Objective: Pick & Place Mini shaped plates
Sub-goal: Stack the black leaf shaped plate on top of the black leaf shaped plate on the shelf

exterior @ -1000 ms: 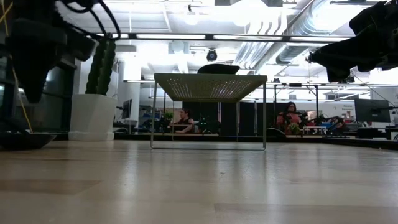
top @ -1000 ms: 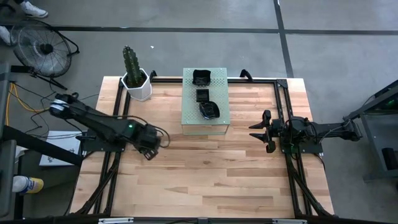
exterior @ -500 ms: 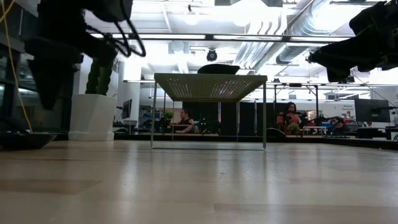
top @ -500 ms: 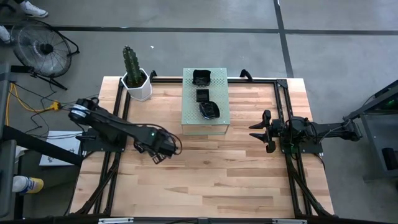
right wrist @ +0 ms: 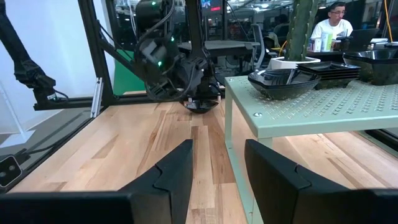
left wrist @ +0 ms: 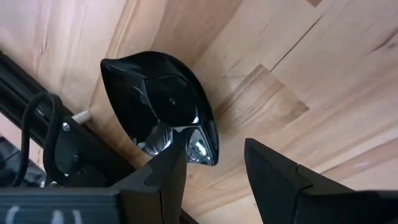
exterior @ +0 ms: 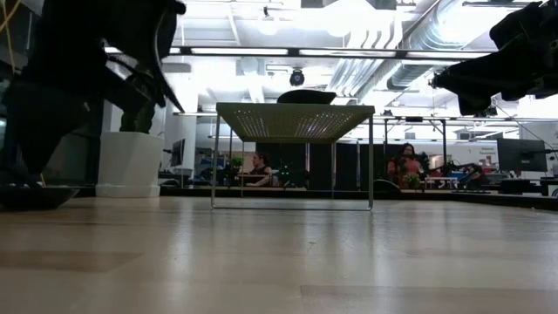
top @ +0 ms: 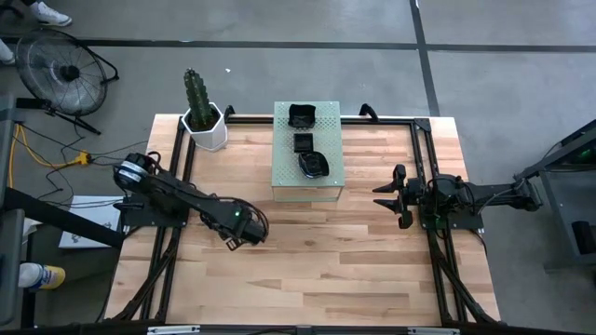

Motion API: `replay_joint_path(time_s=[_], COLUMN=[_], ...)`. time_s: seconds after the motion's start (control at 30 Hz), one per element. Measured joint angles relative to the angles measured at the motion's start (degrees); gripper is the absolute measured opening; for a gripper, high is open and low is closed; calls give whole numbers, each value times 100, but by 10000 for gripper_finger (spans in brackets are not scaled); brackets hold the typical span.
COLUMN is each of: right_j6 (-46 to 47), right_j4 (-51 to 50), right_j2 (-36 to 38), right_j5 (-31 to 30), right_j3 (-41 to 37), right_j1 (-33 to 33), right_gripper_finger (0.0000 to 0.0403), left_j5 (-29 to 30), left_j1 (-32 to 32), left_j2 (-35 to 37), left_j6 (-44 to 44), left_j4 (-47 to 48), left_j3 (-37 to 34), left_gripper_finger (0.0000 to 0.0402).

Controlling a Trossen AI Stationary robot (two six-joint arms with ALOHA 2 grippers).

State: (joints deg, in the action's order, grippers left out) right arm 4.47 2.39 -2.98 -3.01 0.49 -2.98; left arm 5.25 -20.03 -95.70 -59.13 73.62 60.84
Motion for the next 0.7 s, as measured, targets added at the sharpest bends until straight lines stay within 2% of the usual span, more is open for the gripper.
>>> replay_joint_path(time_s=[0.7], right_j6=[0], right_j4=[-1], right_j2=[1], right_j5=[0], right_j3=[-1], right_j1=[0], right_gripper_finger=[140], left_j5=[-10], left_j1=[0], left_j2=[-964], left_j6=[-503], left_j4=[-64], left_j3=[-10], left_gripper_finger=[156])
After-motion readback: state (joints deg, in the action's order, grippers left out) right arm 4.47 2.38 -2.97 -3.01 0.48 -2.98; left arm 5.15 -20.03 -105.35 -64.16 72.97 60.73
